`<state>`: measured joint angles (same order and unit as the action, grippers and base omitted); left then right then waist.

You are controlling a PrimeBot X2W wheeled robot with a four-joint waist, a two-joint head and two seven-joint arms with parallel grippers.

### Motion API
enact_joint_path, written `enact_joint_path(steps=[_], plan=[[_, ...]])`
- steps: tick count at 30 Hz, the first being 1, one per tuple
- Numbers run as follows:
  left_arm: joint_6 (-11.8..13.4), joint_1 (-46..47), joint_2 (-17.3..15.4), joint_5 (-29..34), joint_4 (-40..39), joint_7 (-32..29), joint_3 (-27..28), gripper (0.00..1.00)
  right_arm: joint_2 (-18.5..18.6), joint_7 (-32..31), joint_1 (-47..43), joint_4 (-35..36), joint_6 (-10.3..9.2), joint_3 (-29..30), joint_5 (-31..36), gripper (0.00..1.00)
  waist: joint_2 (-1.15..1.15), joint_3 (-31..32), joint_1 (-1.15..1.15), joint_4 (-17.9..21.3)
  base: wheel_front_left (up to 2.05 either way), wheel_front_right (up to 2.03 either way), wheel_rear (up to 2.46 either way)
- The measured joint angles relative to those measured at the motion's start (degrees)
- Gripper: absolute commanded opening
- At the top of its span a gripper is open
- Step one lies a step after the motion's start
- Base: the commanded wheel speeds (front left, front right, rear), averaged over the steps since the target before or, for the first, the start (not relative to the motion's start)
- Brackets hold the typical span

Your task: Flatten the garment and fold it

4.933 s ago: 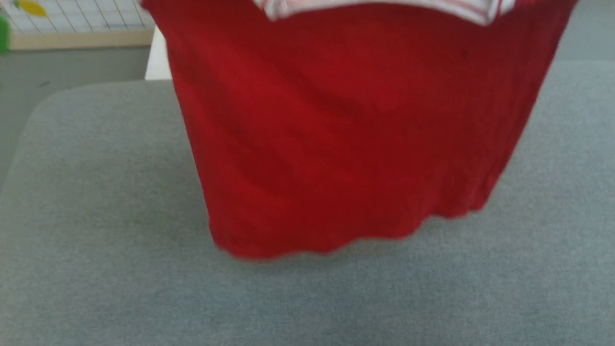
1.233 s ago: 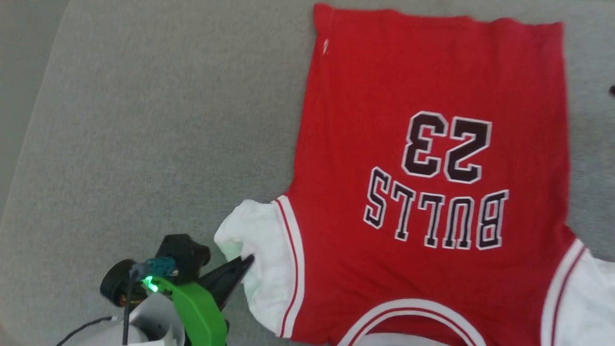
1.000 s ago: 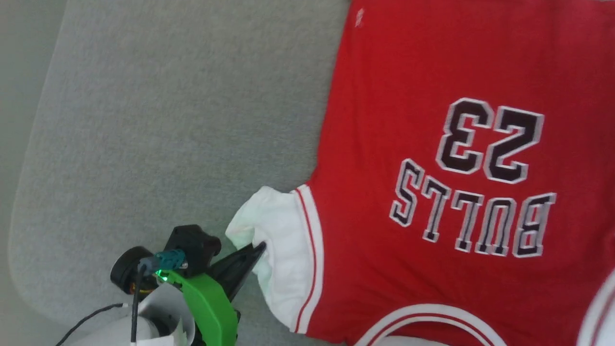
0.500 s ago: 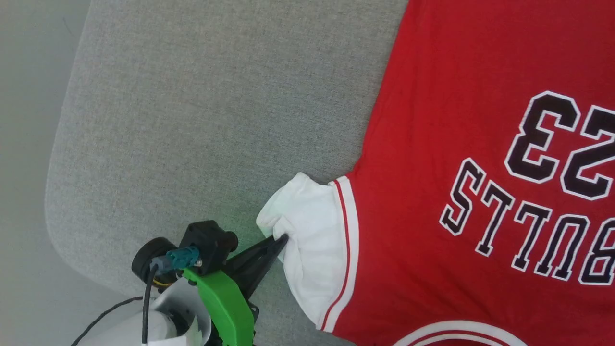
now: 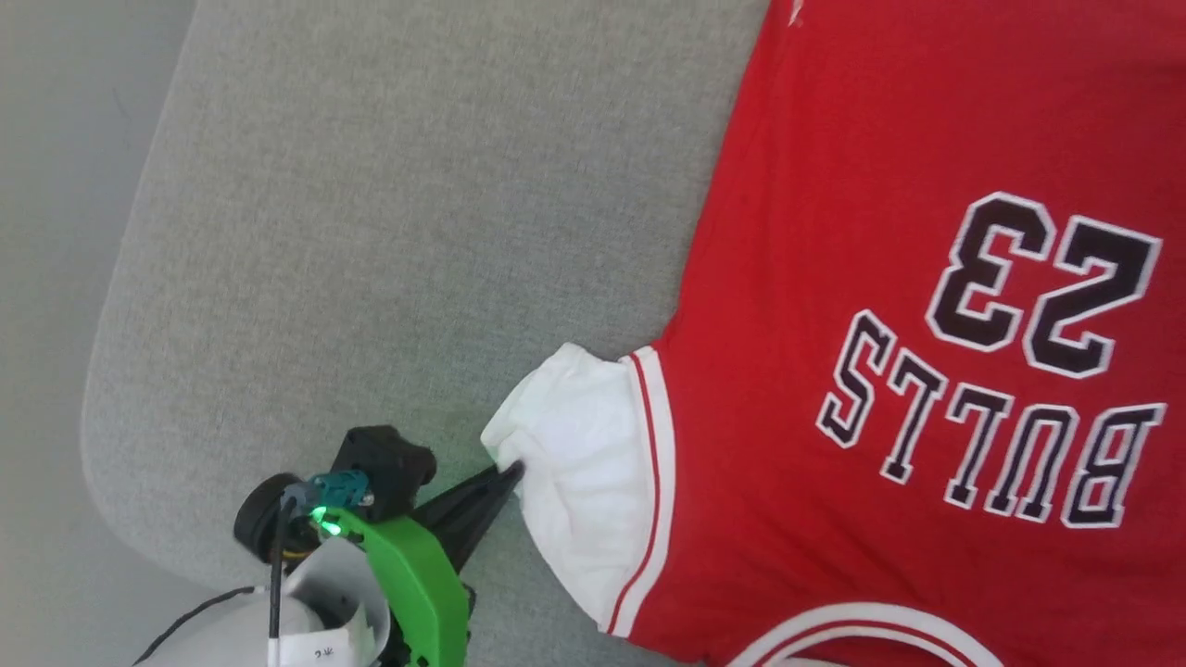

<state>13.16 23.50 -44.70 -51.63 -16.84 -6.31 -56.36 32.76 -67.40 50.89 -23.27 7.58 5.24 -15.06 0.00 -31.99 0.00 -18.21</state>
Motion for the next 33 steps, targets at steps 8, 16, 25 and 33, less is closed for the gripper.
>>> enact_joint_path(steps=[8, 16, 25, 33], plan=[[0.7, -3.4, -1.0, -1.5, 2.5, -0.4, -0.5, 0.00, -0.4, 1.9, -13.0, 2.0, 0.00, -2.8, -3.9, 0.00, 0.00, 7.2, 0.00, 3.5, 0.00, 0.00, 0.00], [2.1, -6.8, -1.7, -4.4, 3.6, 0.5, -0.5, 0.00, 1.1, -0.5, -28.6, 9.2, 0.00, -2.8, -8.2, 0.00, 0.00, 14.1, -0.01, 7.9, 0.00, 0.00, 0.00], [3.0, -9.5, -2.3, -5.2, 4.0, 2.5, 0.1, 0.00, 1.0, -7.1, -45.1, 21.3, 0.00, 1.2, -11.9, 0.00, 0.00, 19.9, -0.01, 13.0, 0.00, 0.00, 0.00], [3.4, -9.7, -2.5, -5.9, 3.9, 3.0, 0.2, 0.00, -1.7, -10.3, -54.5, 25.7, 0.00, 4.6, -11.6, 0.00, 0.00, 22.5, -0.01, 15.4, 0.00, 0.00, 0.00]])
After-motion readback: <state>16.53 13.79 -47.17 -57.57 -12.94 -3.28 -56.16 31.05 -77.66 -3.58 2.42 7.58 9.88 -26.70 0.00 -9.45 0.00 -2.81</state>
